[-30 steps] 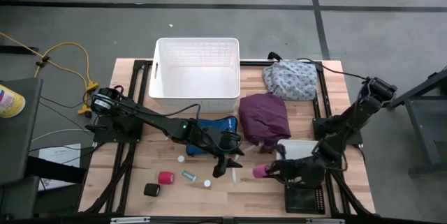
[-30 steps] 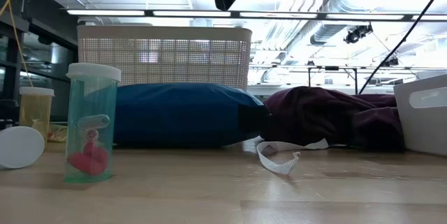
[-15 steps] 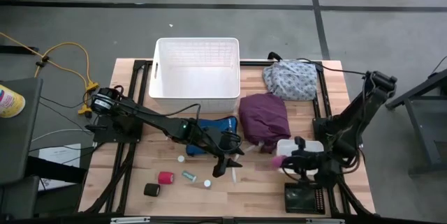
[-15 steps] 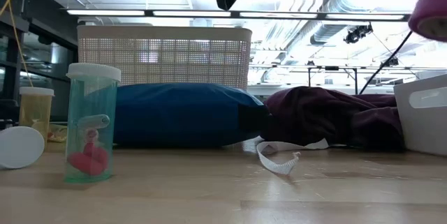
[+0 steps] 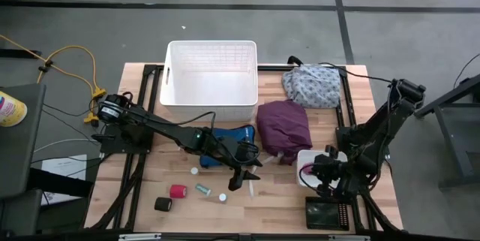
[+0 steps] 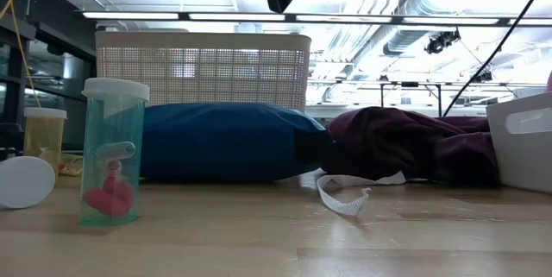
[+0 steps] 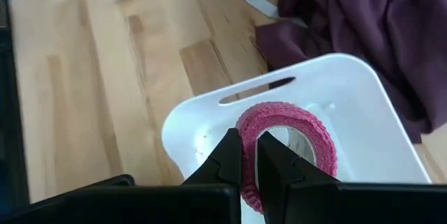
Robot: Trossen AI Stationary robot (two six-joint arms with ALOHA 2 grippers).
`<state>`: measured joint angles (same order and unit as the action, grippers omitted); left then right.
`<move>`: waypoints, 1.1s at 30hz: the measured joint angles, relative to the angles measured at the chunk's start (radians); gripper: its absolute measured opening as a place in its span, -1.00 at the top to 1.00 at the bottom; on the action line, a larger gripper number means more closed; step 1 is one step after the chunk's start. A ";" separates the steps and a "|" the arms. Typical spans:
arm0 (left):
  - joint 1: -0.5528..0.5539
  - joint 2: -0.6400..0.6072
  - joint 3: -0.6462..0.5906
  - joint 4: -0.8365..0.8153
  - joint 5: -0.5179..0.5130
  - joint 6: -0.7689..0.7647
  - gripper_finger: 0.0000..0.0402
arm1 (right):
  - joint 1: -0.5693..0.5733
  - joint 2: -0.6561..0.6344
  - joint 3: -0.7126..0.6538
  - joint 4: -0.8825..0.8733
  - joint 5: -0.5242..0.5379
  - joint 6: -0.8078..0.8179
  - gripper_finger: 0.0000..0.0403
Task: Pick & Place Medicine items
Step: Put the pink bandage into the white bin
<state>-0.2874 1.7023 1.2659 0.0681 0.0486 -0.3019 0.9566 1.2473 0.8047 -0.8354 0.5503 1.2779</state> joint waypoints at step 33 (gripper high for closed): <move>0.000 0.000 0.000 -0.001 0.000 -0.001 -0.10 | -0.145 0.213 0.000 0.005 -0.164 0.031 0.63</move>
<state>-0.2874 1.7023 1.2659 0.0673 0.0486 -0.3027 0.8112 1.4605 0.8047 -0.8307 0.3860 1.3089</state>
